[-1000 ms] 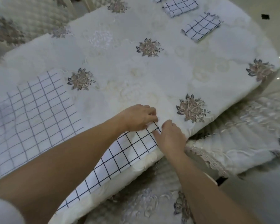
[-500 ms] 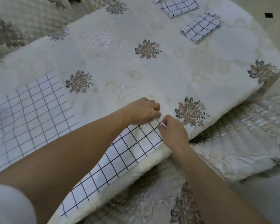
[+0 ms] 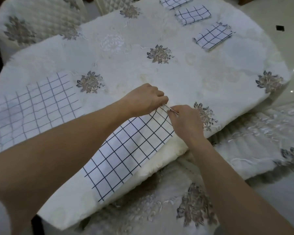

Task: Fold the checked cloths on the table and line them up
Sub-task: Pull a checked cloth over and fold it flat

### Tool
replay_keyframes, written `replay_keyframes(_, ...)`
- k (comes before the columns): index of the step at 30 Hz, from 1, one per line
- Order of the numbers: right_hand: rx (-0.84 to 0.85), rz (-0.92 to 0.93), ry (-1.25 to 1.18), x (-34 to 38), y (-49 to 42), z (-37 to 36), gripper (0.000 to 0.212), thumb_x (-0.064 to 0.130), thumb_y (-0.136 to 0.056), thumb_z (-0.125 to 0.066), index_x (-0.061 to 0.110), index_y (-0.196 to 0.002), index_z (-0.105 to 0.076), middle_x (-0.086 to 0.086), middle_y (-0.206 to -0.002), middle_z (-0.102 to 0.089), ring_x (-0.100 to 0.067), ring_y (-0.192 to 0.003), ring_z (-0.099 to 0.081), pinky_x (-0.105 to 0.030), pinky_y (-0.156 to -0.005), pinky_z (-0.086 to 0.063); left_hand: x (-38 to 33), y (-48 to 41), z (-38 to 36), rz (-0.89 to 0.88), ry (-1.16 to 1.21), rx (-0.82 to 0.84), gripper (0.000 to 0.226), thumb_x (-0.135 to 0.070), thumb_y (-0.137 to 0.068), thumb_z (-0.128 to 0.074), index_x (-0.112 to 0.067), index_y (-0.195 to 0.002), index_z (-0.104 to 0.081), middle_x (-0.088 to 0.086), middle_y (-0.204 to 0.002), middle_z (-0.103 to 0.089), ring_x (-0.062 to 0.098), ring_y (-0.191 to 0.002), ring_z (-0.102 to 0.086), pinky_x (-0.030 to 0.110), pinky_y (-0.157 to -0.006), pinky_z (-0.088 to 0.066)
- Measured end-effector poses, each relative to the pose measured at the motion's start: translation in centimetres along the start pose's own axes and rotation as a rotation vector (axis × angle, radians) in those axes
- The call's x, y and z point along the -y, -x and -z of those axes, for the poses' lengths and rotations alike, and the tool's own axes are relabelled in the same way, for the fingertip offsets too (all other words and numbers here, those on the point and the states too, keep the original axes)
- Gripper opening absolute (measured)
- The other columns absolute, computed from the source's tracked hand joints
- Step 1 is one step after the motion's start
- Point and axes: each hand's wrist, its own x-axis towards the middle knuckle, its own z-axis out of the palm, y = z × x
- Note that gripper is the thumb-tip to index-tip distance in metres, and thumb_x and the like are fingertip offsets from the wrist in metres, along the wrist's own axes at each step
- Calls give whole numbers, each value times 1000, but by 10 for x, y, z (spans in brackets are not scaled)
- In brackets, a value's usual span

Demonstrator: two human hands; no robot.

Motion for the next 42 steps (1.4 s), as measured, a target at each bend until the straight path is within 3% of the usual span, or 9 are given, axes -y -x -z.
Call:
replay_keyframes(4,-44,62,59,36,36,-10,32,30,-100,-48,17,-73,-60,2,-64,-58,-26,-65,-53,-40,-63,-47,-4,47,21,-4,4,-77,6,-7,-92,-63,-10,-97,-62,6,-77,-63,30,-65,-55,40,-58,-47)
replay_keyframes(8,-94,136,129,72,89,-38,26,29,-101,-46,20,-93,-69,1,-83,-65,-26,-79,-58,-34,-59,-37,-17,111,34,19,33,-130,4,-11,-94,-60,-10,-96,-64,5,-81,-65,28,-67,-56,41,-61,-48)
replay_keyframes(12,-193,219,151,99,137,-75,17,24,-97,-56,20,-97,-72,3,-91,-70,-25,-85,-61,-36,-62,-51,-34,180,33,60,88,-126,7,-6,-89,-68,-11,-94,-65,4,-82,-65,26,-68,-56,40,-62,-48)
replay_keyframes(16,-274,269,234,115,173,-112,7,22,-90,-64,20,-91,-71,7,-87,-70,-21,-83,-61,-30,-58,-48,-48,236,20,90,142,-102,13,-2,-84,-73,-10,-92,-66,3,-83,-66,26,-69,-57,41,-64,-50)
replay_keyframes(27,-54,262,343,113,219,-183,17,30,-96,-57,24,-99,-72,8,-97,-71,-21,-85,-61,-28,-51,-42,-72,326,-40,327,298,-135,3,-8,-89,-68,-10,-89,-66,5,-85,-67,27,-74,-58,43,-63,-51)
replay_keyframes(30,7,275,351,110,220,-190,20,30,-98,-53,23,-102,-71,7,-101,-71,-23,-89,-61,-31,-53,-48,-78,336,-52,363,308,-155,9,-12,-90,-58,-10,-86,-66,5,-85,-67,27,-74,-58,40,-61,-50)
replay_keyframes(33,15,323,372,109,217,-195,17,29,-96,-57,23,-101,-72,6,-101,-71,-24,-89,-61,-31,-58,-49,-83,342,-55,435,287,-133,4,-7,-83,-65,-9,-87,-65,7,-92,-66,28,-79,-58,40,-63,-49)
replay_keyframes(38,-5,343,368,107,219,-208,14,28,-92,-64,22,-101,-73,3,-104,-71,-27,-93,-61,-36,-65,-56,-100,361,-55,840,340,-176,27,-11,-82,-74,-9,-107,-63,9,-113,-57,28,-100,-55,42,-76,-52)
replay_keyframes(42,-45,351,361,105,218,-214,16,29,-93,-63,21,-102,-73,2,-105,-71,-27,-93,-60,-38,-69,-56,-136,387,-63,812,286,-182,19,-17,-89,-67,-8,-105,-63,9,-114,-56,26,-96,-55,41,-76,-51)
